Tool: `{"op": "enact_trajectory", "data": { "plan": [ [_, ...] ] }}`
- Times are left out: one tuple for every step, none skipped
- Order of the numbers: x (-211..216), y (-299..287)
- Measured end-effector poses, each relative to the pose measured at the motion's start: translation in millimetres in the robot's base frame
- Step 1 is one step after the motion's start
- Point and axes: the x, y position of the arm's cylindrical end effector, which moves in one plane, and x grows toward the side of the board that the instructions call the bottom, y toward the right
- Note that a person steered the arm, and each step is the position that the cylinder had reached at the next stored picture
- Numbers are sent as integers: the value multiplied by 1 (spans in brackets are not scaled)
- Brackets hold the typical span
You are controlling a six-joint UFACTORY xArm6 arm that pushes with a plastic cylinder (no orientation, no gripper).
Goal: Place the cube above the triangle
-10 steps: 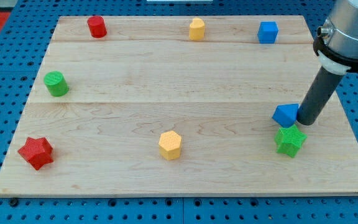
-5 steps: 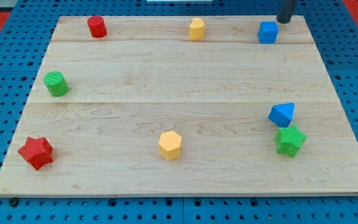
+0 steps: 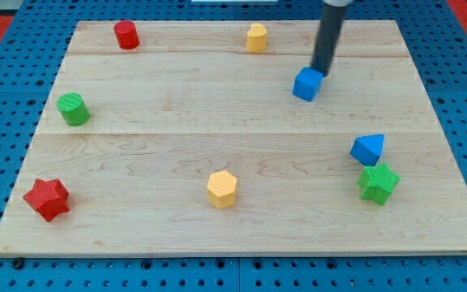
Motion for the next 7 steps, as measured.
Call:
{"op": "enact_trajectory", "data": {
  "plan": [
    [15,-16],
    [20,-46],
    [23,-77],
    [46,-67],
    [48,11],
    [29,4],
    [40,53]
  ]
}}
